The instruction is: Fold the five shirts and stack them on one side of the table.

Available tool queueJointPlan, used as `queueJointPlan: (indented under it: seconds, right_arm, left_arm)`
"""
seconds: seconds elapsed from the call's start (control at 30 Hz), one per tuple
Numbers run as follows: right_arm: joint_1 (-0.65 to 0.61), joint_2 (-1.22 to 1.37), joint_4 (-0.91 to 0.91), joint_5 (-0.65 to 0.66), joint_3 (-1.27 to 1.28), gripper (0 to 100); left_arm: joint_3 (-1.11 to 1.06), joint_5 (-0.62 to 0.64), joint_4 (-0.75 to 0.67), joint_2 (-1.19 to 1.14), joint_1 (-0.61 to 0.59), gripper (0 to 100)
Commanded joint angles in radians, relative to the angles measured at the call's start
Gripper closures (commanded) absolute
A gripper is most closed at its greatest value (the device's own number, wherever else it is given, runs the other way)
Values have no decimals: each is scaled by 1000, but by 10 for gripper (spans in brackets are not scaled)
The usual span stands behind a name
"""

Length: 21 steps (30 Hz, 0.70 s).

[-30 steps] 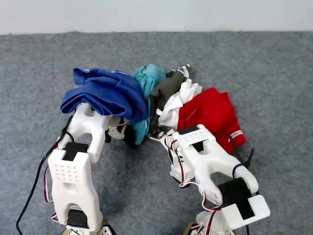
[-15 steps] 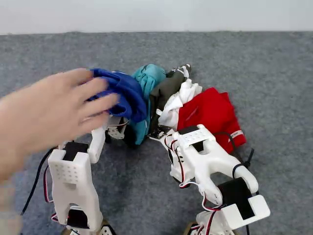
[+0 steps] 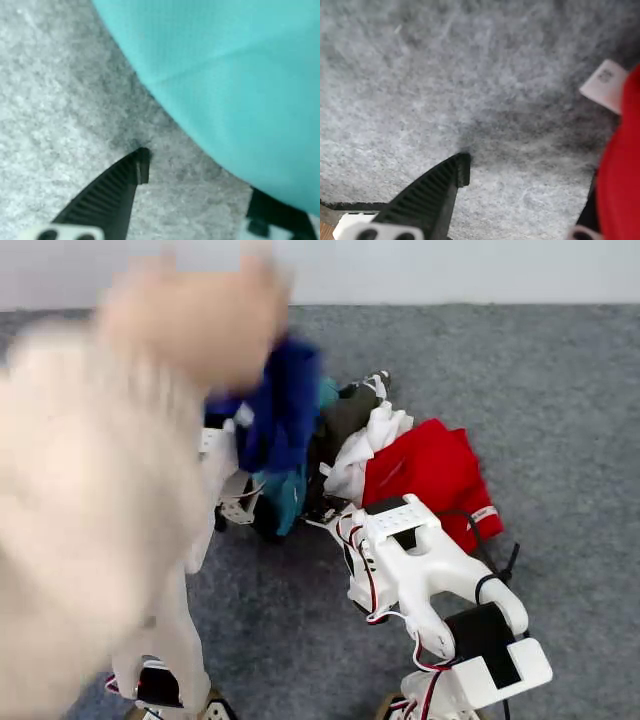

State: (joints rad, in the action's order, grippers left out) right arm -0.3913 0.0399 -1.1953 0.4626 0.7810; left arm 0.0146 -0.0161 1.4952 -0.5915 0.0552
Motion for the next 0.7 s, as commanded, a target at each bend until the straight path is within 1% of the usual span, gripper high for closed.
queueJointPlan:
  seconds: [0.0,0.67]
  right_arm:
    - [-2,58,10,-3,12,640]
    - [-2,58,10,-3,12,640]
  left_arm:
    - [-28,-6,2,-21,11,668]
    - [-28,-6,2,-21,11,668]
